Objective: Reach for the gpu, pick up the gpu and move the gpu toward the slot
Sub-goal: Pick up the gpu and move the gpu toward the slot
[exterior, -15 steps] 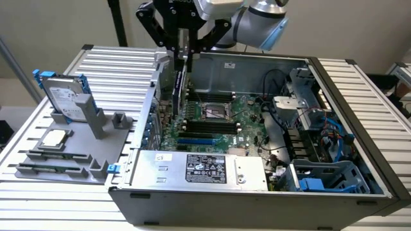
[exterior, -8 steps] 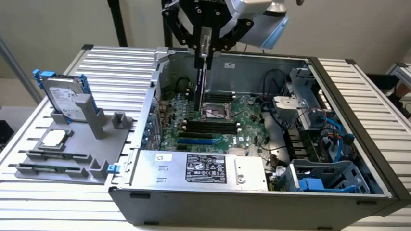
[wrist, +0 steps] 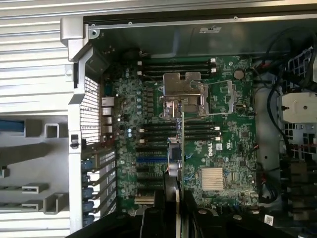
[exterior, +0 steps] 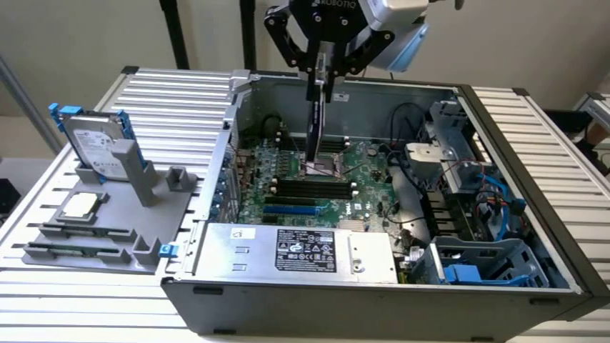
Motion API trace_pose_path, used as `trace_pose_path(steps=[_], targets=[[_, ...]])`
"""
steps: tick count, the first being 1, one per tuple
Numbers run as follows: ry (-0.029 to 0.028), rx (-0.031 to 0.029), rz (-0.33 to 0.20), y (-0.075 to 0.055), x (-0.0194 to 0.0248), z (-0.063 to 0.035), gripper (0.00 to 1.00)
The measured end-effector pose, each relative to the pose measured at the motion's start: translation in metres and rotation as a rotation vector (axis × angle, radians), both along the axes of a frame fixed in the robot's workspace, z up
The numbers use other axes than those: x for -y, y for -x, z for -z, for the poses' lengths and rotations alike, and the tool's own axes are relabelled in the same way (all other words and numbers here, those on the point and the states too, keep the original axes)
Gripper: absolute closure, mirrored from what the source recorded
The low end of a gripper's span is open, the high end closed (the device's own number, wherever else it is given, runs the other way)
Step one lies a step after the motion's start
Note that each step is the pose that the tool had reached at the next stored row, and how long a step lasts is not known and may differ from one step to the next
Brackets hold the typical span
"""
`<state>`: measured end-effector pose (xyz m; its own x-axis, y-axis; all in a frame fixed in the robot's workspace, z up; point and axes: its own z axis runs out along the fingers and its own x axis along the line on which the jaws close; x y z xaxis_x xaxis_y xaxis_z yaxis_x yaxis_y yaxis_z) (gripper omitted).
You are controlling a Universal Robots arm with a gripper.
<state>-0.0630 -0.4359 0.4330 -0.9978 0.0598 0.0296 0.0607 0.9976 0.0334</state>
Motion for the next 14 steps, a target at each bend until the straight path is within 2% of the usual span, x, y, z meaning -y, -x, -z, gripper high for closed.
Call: trace_pose_path(steps=[8, 14], targets=[[0.0, 0.0, -0.018, -0.01, -0.0046, 0.0064, 0.74], [0.0, 0.0, -0.035, -0.018, -0.0063, 0.0089, 0.74]])
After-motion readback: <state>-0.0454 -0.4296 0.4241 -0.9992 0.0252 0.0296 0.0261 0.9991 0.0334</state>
